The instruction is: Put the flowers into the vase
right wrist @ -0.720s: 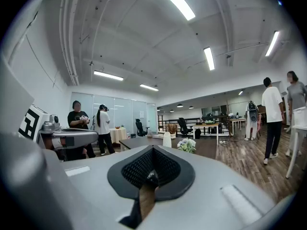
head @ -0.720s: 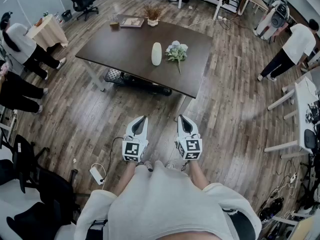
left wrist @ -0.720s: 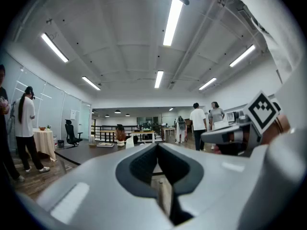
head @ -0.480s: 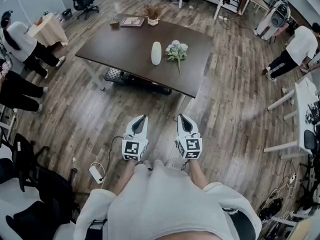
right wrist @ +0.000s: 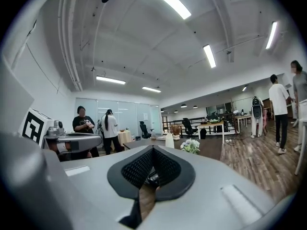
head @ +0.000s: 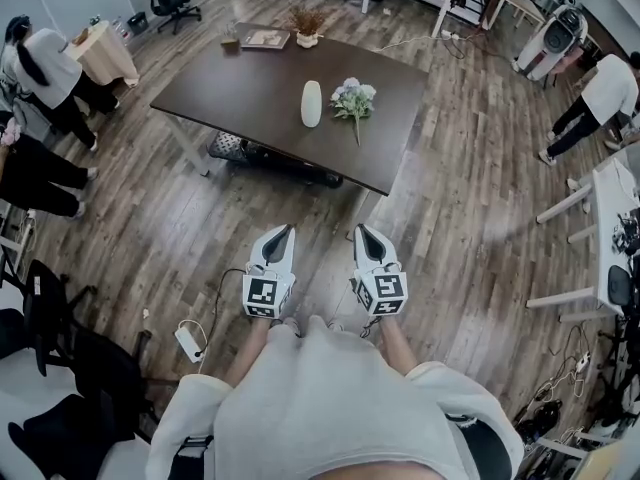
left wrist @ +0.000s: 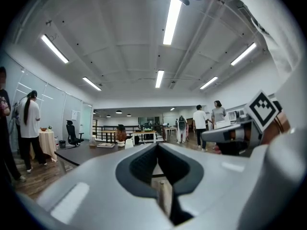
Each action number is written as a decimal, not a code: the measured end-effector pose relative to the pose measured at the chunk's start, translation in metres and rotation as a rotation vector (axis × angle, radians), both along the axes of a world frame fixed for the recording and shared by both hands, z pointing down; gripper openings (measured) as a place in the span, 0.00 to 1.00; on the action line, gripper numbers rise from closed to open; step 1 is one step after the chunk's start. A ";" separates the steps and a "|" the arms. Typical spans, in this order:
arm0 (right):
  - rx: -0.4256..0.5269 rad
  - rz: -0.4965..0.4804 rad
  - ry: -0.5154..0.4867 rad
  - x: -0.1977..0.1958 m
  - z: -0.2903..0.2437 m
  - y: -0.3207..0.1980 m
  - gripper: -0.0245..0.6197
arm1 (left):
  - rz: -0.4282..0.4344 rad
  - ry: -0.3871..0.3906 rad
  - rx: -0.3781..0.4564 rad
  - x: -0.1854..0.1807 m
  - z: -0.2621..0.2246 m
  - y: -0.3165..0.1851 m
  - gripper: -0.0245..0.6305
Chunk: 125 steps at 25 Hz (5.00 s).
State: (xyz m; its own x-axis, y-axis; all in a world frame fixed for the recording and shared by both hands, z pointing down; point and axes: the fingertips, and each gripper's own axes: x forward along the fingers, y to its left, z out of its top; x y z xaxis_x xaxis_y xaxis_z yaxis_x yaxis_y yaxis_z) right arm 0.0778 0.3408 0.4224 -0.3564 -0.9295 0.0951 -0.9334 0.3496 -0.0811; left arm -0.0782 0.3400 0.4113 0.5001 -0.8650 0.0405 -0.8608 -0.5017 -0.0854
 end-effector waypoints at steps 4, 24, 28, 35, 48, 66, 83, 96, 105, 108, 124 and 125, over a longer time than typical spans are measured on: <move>0.013 -0.019 0.000 0.007 -0.002 -0.008 0.04 | -0.017 0.002 0.011 0.008 -0.004 -0.008 0.05; -0.074 -0.079 -0.062 0.051 0.033 -0.035 0.08 | -0.096 -0.029 -0.014 0.040 0.010 -0.027 0.05; -0.098 -0.069 -0.023 0.056 0.041 -0.044 0.10 | -0.078 -0.037 -0.008 0.051 0.010 -0.033 0.05; -0.087 -0.065 -0.073 0.059 0.041 -0.058 0.14 | -0.068 -0.021 -0.011 0.053 0.014 -0.056 0.05; -0.034 0.003 0.014 0.059 0.043 -0.150 0.08 | -0.010 0.006 -0.012 0.049 0.033 -0.158 0.05; -0.071 0.094 0.076 0.020 0.024 -0.383 0.04 | 0.067 0.053 -0.043 0.004 0.021 -0.402 0.05; -0.072 0.199 0.079 0.019 0.014 -0.492 0.04 | 0.133 0.050 -0.088 -0.012 0.031 -0.520 0.05; -0.158 0.134 0.069 0.030 0.044 -0.502 0.04 | 0.095 0.014 -0.188 0.002 0.072 -0.508 0.05; -0.280 0.113 0.069 0.042 0.093 -0.474 0.04 | 0.077 -0.010 -0.309 0.010 0.125 -0.468 0.05; -0.296 0.119 0.075 0.049 0.098 -0.467 0.04 | 0.084 -0.011 -0.313 0.017 0.133 -0.467 0.05; -0.341 0.105 0.096 0.063 0.122 -0.470 0.04 | 0.116 -0.074 -0.260 0.049 0.161 -0.502 0.67; -0.343 0.105 0.098 0.064 0.123 -0.470 0.04 | 0.118 -0.074 -0.254 0.051 0.160 -0.505 0.68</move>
State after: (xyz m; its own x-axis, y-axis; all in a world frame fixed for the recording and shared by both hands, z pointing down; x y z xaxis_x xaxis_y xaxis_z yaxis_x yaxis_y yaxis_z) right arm 0.1422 -0.1290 0.5458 -0.2341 -0.8688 0.4364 -0.9720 0.2193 -0.0849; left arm -0.0269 -0.1650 0.5717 0.5844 -0.7585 0.2883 -0.7912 -0.6115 -0.0049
